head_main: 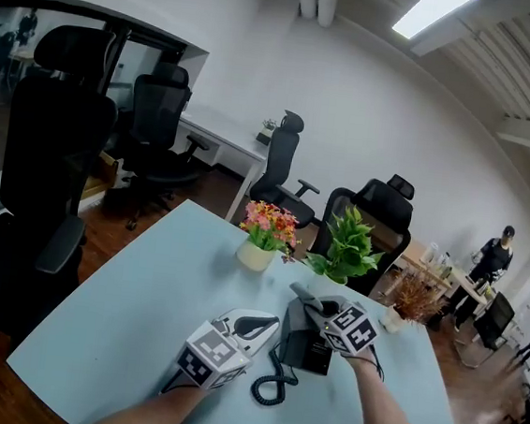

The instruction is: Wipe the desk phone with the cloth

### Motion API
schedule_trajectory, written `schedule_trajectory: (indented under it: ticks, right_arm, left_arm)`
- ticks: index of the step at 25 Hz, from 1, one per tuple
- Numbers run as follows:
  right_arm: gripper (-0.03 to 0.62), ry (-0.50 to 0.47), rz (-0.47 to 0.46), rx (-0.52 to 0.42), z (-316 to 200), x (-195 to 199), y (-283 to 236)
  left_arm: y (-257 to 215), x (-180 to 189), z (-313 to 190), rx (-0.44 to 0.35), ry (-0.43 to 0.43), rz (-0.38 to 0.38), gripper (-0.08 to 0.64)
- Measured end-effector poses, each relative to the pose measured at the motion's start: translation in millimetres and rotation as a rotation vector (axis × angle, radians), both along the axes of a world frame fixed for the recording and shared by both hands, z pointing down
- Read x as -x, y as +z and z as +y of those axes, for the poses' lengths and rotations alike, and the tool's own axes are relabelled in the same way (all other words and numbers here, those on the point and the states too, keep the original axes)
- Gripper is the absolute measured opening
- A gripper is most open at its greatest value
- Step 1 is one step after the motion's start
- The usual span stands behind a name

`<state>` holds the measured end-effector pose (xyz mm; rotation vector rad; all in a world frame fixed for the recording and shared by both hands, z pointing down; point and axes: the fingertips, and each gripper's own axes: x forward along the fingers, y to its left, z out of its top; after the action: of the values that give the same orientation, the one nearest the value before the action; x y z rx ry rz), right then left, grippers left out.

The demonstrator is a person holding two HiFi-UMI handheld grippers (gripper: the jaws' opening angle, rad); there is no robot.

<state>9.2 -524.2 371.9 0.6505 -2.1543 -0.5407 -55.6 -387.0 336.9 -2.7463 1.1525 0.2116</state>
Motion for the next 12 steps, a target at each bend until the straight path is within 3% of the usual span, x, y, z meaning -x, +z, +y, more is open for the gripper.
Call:
schedule_trajectory:
  ticks: [4, 8, 10, 12]
  right_arm:
    - [-0.003, -0.151, 0.161, 0.065, 70.1, 6.2, 32.6]
    - [-0.003, -0.324, 0.315, 0.193, 143.4, -1.5, 67.1]
    - [-0.002, -0.337, 0.353, 0.208, 146.6, -10.5, 66.7]
    - [-0.002, -0.256, 0.277, 0.135, 111.7, -15.1, 42.2]
  left_arm:
    - [0.0, 2.4, -0.8, 0.001, -0.006, -0.001, 0.015]
    - [-2.6, 1.8, 0.5, 0.003, -0.005, 0.003, 0.015]
    - [-1.8, 0.8, 0.4, 0.004, -0.007, 0.003, 0.015]
    - [-3.6, 1.1, -0.4, 0.001, -0.011, 0.005, 0.015]
